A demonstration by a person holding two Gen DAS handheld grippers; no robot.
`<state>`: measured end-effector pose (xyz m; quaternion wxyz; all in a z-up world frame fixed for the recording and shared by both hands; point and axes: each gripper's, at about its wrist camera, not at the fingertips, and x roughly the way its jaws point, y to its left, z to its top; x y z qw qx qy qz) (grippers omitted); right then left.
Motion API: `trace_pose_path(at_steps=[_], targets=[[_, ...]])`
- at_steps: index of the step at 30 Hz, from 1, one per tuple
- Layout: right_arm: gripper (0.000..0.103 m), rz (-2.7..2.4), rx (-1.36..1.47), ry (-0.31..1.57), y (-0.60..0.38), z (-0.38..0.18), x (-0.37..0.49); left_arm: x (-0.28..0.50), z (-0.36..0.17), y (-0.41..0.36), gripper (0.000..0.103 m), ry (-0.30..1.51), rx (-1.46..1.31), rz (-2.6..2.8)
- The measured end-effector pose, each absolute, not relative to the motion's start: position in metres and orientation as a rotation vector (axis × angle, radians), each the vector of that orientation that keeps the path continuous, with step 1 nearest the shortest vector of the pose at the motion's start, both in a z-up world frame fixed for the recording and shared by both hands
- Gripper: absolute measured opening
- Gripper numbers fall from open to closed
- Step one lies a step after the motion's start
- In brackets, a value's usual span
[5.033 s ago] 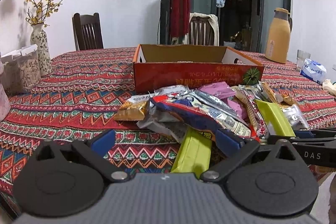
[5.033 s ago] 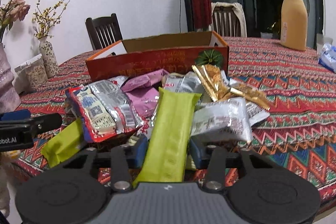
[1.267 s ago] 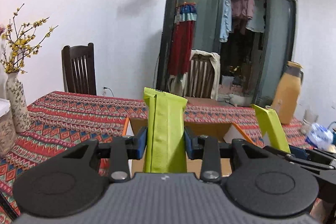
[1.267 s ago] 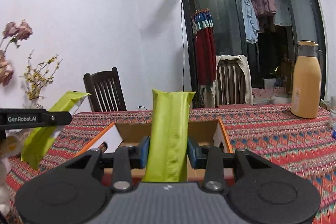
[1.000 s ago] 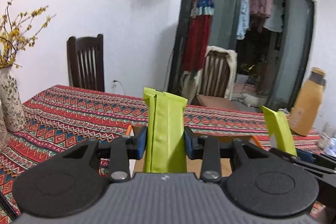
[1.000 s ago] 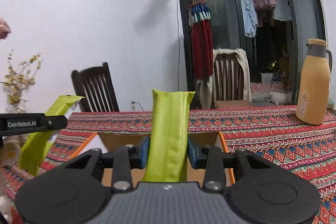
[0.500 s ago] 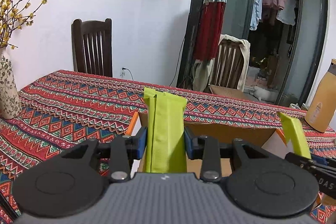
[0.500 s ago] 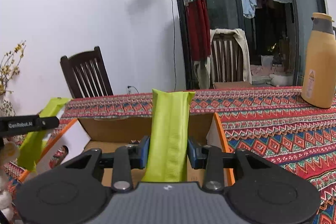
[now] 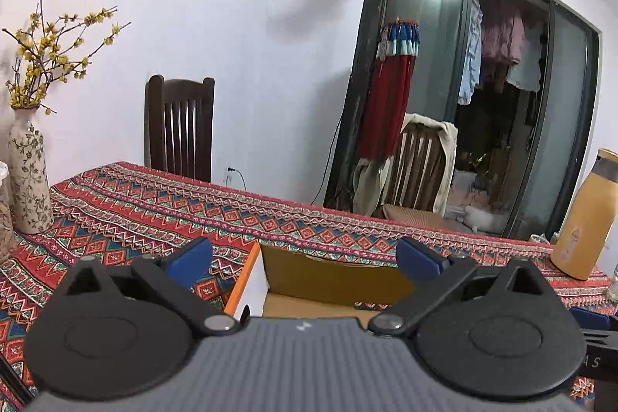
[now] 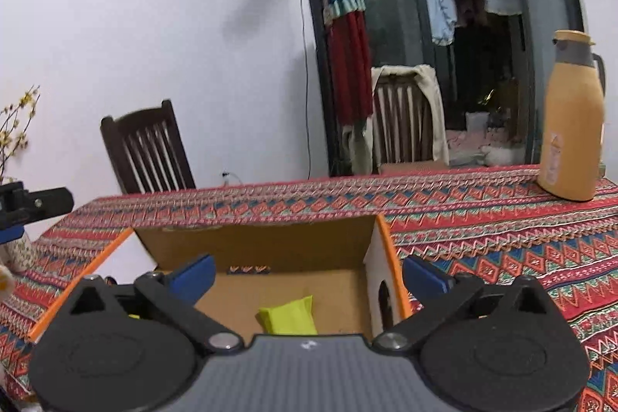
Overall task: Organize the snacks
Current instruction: 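Open both grippers to drop the green bars into the box, then move both tools back over the snack heap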
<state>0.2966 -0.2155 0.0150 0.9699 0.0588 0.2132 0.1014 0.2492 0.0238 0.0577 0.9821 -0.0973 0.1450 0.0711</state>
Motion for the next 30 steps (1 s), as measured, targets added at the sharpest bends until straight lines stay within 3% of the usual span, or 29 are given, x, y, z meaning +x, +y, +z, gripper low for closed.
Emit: trace_pose_path(at_steps=[19, 30], targets=[[0.103, 0.181, 0.105, 0.259, -0.224, 0.061, 0.258, 0.195, 0.106, 0.011, 0.103, 0.173, -0.165, 0.113], [0.103, 0.172, 0.048, 0.219, -0.232, 0.069, 0.199, 0.146, 0.097, 0.008, 0.103, 0.173, -0.126, 0.073]])
